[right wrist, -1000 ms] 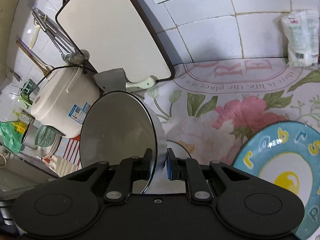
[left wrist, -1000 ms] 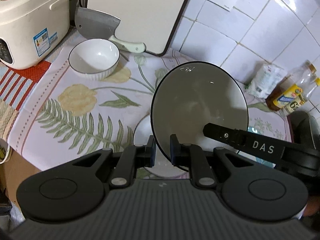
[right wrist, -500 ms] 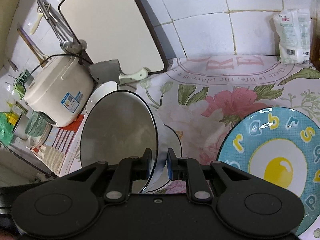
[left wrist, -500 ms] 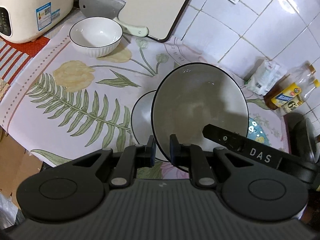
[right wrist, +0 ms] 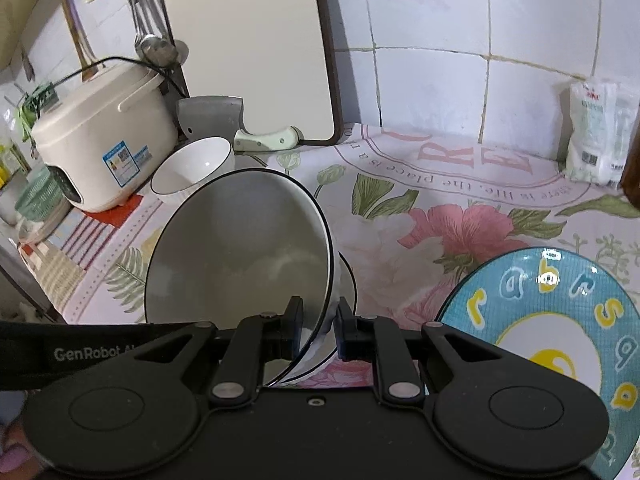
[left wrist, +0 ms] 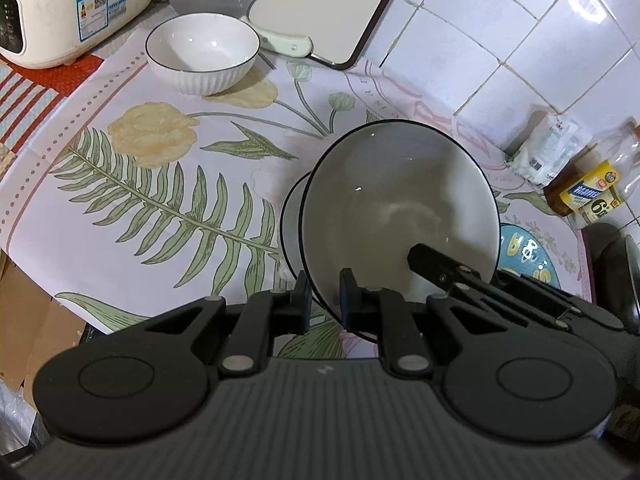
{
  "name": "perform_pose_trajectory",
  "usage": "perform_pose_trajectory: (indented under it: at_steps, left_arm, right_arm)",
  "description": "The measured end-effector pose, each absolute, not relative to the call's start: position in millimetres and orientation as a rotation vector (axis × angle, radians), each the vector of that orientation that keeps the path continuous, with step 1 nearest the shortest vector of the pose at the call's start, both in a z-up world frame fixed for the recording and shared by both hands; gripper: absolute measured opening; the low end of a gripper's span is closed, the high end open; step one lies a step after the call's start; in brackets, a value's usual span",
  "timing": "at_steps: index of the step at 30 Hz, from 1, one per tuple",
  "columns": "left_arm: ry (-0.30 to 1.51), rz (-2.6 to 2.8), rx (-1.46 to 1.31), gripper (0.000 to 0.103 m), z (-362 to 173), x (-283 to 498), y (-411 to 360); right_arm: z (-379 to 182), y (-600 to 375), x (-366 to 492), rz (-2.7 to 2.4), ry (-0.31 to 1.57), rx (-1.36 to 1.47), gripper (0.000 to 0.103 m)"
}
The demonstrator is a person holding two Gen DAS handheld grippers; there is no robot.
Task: Organize plates and bowls
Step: 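Lift the second white bowl with the left gripper and lower it into the first bowl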
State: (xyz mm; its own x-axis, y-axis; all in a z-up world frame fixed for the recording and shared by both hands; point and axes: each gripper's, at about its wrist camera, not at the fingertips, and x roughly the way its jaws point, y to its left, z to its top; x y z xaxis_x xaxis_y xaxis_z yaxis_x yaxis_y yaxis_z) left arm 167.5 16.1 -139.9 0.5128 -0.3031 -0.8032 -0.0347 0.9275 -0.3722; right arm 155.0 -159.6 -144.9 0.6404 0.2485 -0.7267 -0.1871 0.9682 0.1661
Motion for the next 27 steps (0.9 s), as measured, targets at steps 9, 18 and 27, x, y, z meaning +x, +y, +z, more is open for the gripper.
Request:
perform_pose_trajectory:
  at_steps: [9,18,27]
  left_arm:
    - [1.052,-0.139,-0.330,0.013,-138,174,15]
    - [1.090,-0.122,-0.334,0.014,-138,177,13]
    - [1.108,-0.115,-0.335,0.015,-143,179,13]
  right_arm:
    - [-154,-149,151,0.247,0.802,0.023,0.025]
    - [-157,-150,151,0.247,0.792,0.029,0.026]
    - [-161,-146,149,0.236,0.762,0.005,0.024]
